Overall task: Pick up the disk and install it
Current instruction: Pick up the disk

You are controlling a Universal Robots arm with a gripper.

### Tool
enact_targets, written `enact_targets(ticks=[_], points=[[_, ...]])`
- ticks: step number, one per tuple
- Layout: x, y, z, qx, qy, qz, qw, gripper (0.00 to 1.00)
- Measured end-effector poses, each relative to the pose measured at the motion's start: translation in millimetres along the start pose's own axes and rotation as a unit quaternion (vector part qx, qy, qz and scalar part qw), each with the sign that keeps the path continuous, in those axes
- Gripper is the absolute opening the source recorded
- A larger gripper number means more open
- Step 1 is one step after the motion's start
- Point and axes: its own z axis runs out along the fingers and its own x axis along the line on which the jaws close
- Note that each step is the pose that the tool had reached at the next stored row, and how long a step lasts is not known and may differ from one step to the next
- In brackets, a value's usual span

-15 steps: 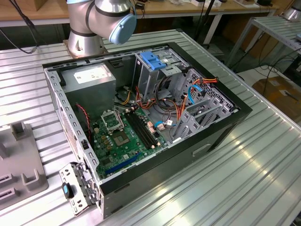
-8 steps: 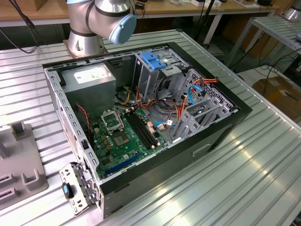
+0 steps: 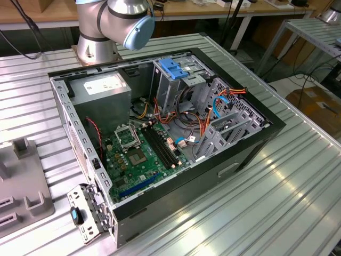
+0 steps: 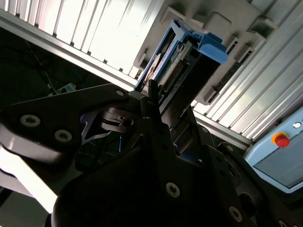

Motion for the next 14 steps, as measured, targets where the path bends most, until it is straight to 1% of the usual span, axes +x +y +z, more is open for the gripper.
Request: enact_targets(ticks=[3, 10, 14], points=[[0.0, 0.0, -1.9, 0.0000, 0.0000, 0.000, 1.00000, 0.35], [-0.1, -0.3, -2.1, -0.0001, 0.0001, 0.000, 1.00000, 0.35], [-0.2, -4.2, -2.1, 0.0000, 0.0000, 0.000, 1.00000, 0.35]])
